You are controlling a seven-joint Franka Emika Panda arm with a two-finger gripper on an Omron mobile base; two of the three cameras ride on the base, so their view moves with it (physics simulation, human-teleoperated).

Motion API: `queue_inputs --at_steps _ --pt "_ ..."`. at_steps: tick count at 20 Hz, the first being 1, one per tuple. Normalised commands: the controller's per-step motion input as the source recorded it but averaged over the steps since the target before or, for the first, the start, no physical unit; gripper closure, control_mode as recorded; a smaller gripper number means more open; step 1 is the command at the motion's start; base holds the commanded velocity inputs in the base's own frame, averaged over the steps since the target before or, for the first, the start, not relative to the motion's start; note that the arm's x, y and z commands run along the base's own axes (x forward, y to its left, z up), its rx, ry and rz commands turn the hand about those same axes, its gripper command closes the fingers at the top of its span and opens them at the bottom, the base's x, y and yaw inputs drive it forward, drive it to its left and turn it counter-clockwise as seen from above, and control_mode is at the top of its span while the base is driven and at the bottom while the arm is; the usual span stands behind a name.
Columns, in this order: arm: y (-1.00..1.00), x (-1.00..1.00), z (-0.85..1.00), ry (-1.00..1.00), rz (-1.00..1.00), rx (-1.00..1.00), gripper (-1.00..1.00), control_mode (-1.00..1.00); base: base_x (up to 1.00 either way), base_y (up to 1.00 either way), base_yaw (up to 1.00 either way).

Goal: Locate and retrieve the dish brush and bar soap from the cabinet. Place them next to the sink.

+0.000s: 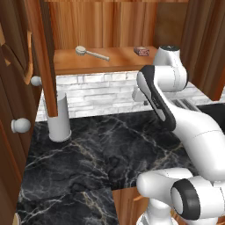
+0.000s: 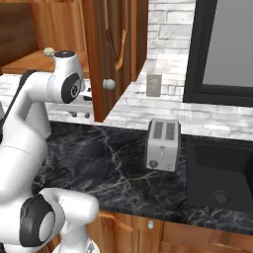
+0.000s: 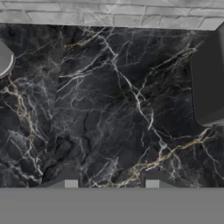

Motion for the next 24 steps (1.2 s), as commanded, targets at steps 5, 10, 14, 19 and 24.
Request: queue_inputs --at_steps 5,10,14,19,24 --pt "0.03 -0.06 0.0 0.0 0.0 0.0 -1.0 -1.0 0.0 0.0 0.0" --pt "0.26 -0.13 0.14 -0.05 0.03 0.0 -1.0 -1.0 0.0 0.0 0.0" --pt "0.36 -0.05 0.35 -0.1 0.06 0.0 -1.0 -1.0 0.0 0.0 0.0" --pt "0.28 0.0 0.47 -0.15 0.1 0.0 -1.0 -1.0 0.0 0.0 0.0" --pt "0.18 0.0 0.43 -0.14 0.15 0.02 -1.0 -1.0 0.0 0.0 0.0"
